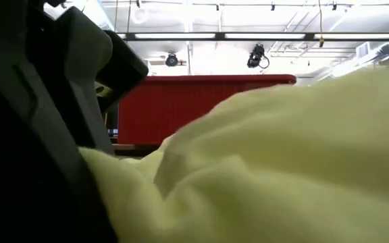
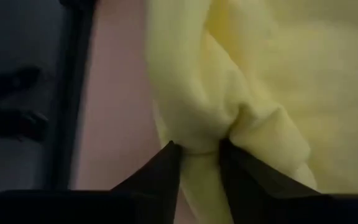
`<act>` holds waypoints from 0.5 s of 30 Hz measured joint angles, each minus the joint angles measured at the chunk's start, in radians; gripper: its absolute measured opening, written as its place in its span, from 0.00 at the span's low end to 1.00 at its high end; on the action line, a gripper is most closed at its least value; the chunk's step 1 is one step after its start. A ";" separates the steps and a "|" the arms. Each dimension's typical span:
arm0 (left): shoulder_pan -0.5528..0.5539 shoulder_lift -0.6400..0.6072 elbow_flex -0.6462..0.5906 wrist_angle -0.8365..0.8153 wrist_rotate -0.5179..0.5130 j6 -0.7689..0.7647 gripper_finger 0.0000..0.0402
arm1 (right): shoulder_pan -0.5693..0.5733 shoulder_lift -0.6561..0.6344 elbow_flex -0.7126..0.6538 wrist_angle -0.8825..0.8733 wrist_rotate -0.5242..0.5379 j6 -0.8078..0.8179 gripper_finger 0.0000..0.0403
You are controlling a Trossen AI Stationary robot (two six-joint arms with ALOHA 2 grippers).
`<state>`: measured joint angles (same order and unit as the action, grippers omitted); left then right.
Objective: Fold laundry
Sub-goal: Fold the yellow shirt
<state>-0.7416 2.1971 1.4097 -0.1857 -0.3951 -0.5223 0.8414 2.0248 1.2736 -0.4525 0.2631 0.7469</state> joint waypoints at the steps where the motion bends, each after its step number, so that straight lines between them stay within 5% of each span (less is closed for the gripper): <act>1: 0.001 -0.008 0.000 -0.004 0.002 -0.011 0.03 | -0.002 0.011 0.003 0.015 -0.011 0.032 0.27; 6: 0.005 -0.089 -0.010 -0.115 0.057 -0.040 0.03 | -0.010 -0.022 -0.002 0.002 -0.069 0.247 0.04; 10: 0.019 -0.211 -0.009 -0.231 0.164 -0.091 0.03 | -0.005 -0.145 -0.001 -0.060 -0.055 0.361 0.02; 15: 0.118 -0.380 -0.008 -0.351 0.265 -0.088 0.03 | -0.033 -0.319 0.001 -0.229 0.091 0.409 0.01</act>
<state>-0.6239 1.8169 1.4021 -0.5371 -0.1297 -0.6099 0.8080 1.7060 1.2750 -0.6813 0.3543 1.1555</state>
